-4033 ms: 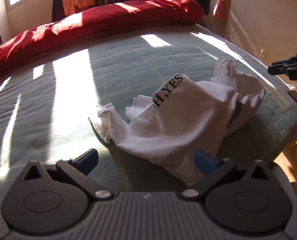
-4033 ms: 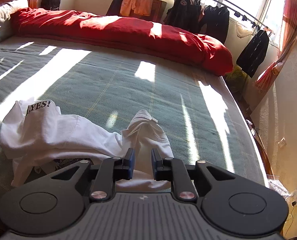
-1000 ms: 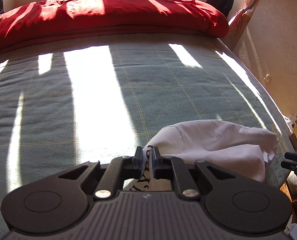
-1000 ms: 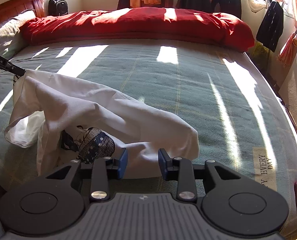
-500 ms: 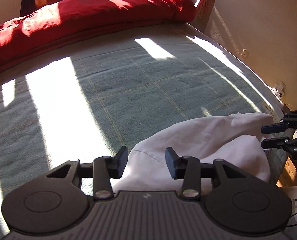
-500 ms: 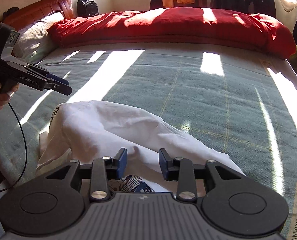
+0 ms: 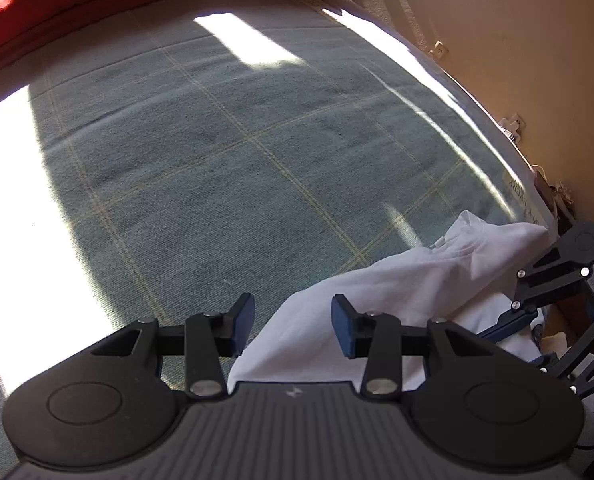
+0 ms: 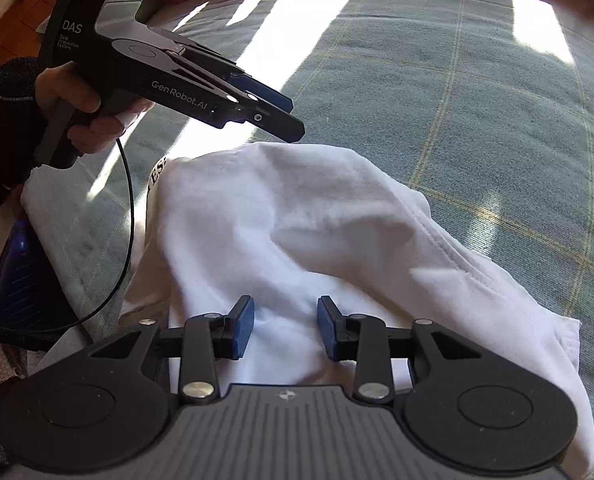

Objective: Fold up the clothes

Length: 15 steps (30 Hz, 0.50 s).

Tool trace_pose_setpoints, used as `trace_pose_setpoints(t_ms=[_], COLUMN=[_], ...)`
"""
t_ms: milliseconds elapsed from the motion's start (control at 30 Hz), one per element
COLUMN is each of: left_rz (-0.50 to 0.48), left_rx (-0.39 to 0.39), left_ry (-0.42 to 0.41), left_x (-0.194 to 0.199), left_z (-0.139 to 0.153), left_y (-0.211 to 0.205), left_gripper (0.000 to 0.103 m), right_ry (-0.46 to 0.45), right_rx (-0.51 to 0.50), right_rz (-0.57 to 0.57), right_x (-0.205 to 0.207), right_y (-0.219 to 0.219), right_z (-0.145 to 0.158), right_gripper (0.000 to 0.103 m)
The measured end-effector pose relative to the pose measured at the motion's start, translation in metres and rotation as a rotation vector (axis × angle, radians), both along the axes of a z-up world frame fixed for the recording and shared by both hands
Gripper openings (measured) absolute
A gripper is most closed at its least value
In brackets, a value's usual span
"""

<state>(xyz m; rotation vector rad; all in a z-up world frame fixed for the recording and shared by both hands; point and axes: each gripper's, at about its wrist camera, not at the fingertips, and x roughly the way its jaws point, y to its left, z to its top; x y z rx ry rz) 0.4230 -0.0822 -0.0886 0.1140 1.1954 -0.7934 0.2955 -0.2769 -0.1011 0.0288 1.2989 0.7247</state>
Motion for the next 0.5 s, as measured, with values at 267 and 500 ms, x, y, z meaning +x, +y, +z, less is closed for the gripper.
trace_pose_setpoints(t_ms=[267, 500], left_rz=[-0.068, -0.107], left_rx=[-0.048, -0.074], left_ry=[0.209, 0.367], left_x=[0.033, 0.053], left_z=[-0.014, -0.047], left_y=[0.002, 0.002], left_gripper=[0.056, 0.058], right_ry=[0.064, 0.073], right_rx=[-0.013, -0.015], right_rz=[0.017, -0.023], right_x=[0.021, 0.066], right_y=[-0.001, -0.019], right_z=[0.029, 0.034], right_gripper=[0.04, 0.044])
